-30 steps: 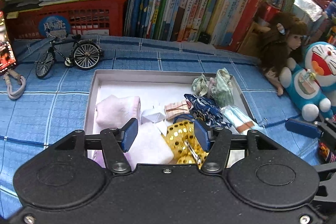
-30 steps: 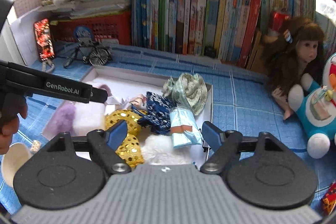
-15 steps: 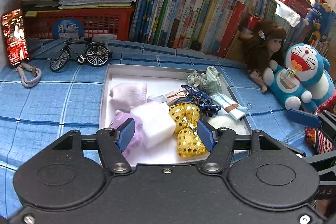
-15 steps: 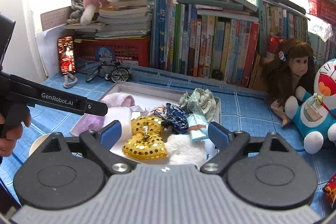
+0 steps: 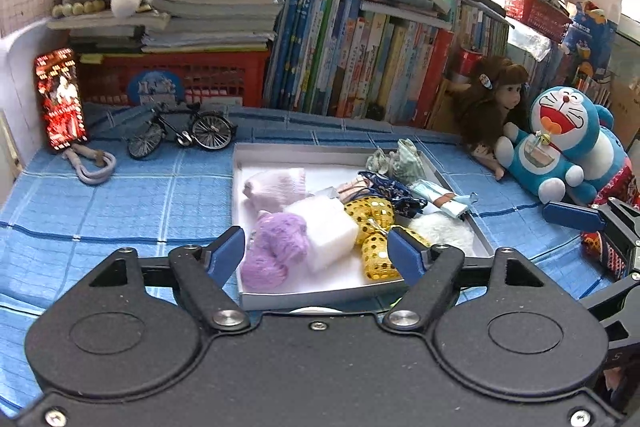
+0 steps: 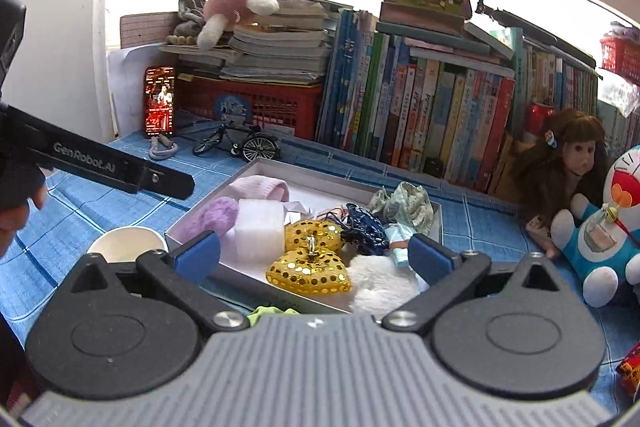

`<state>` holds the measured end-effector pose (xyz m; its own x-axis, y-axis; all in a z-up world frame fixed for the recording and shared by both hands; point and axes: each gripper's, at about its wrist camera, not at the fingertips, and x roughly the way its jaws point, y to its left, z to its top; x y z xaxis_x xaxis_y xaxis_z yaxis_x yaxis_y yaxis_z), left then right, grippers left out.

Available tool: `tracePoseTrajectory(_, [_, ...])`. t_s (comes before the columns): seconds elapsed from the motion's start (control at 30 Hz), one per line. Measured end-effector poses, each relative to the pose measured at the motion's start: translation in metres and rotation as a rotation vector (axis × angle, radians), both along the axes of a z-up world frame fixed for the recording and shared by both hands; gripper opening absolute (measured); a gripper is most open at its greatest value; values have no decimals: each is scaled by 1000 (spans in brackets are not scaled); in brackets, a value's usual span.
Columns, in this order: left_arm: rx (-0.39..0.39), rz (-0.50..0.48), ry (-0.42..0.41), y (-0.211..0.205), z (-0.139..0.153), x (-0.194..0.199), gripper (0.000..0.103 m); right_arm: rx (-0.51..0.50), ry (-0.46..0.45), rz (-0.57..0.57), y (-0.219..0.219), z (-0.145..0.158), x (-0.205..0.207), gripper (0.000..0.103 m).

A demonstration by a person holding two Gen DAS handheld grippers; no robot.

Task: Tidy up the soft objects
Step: 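Move the left tool to the cream eraser while the right tool reaches the scrunchie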

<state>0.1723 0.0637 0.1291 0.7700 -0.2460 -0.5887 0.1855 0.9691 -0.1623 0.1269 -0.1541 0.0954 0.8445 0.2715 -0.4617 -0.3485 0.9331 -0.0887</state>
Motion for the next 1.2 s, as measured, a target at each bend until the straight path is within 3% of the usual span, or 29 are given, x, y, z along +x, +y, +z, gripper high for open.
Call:
tracePoseTrajectory(0.33, [-7,34,-62,29,-4,-32,80,-52,-79,21,14,-17,-28,103])
tracePoseTrajectory(0.63, [-37,102,-98,57,-20,-60,83,-188,-128,91,29,-33,-45,103])
tracePoseTrajectory(0.97, [91,130,-165,69,-42,-73,94,-283,-119,124,38,-50,-55,103])
tracePoseTrajectory(1.2, [98,147,-137,76,-62,-69,94,-287,-149,116,44,-60,-64,103])
